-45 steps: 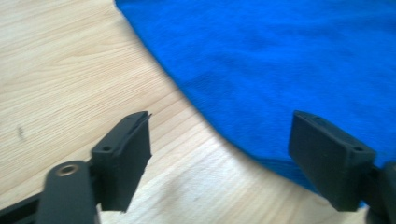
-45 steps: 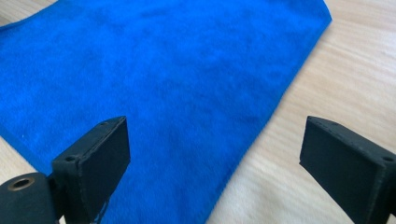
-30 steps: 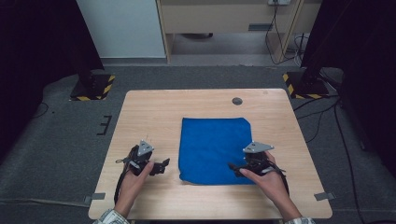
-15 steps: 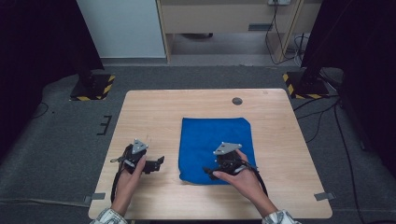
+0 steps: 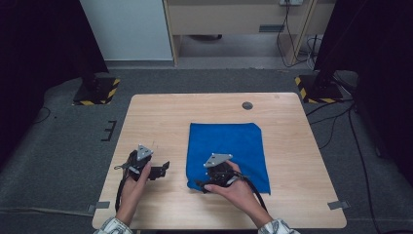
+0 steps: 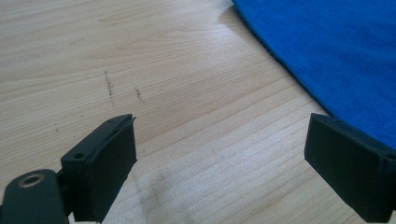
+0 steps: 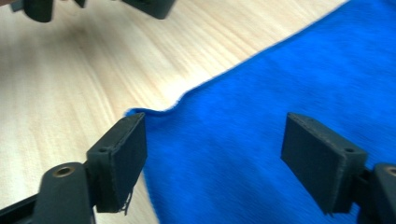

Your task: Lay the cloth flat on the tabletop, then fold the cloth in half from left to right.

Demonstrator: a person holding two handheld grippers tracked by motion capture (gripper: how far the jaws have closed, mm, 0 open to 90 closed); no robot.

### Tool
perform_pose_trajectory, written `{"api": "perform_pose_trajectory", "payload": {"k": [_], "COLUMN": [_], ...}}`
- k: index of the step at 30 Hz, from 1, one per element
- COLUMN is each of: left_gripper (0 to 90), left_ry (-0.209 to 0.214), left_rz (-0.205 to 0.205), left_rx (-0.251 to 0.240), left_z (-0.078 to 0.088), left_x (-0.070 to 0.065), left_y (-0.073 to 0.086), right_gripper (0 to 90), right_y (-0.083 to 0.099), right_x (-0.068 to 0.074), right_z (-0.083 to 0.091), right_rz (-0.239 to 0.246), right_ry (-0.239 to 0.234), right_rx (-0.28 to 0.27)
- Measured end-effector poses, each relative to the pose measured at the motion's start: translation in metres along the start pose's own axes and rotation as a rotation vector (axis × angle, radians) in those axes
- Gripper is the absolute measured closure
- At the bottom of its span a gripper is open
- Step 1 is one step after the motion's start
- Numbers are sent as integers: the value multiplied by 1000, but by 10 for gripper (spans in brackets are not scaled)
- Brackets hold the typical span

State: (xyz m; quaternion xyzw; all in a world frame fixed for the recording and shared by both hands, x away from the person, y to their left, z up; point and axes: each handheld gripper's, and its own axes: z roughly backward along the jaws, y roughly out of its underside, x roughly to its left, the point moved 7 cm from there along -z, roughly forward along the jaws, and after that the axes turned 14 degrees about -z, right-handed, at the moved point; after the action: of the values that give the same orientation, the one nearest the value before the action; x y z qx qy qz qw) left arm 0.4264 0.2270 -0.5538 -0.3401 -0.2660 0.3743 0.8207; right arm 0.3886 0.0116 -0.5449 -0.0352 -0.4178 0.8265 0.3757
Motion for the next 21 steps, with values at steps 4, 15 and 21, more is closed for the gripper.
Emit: {"api": "perform_pose_trajectory", "payload": {"k": [4, 15, 21], "left_gripper": [85, 84, 84], "left_ry": [11, 21, 22], "left_rz": [7, 4, 2], "left_rx": [-16, -7, -7], "left_z": [1, -1, -1], "left_x": [-2, -4, -4], "left_y": [-3, -2, -2], "right_gripper": [249, 210, 419], "right_y": [0, 8, 13], "right_x": [11, 40, 40], "right_z": [-6, -35, -42], "right_rz": [14, 82, 106], "right_ry": [-26, -44, -4], "right_rx": [11, 61, 89]}}
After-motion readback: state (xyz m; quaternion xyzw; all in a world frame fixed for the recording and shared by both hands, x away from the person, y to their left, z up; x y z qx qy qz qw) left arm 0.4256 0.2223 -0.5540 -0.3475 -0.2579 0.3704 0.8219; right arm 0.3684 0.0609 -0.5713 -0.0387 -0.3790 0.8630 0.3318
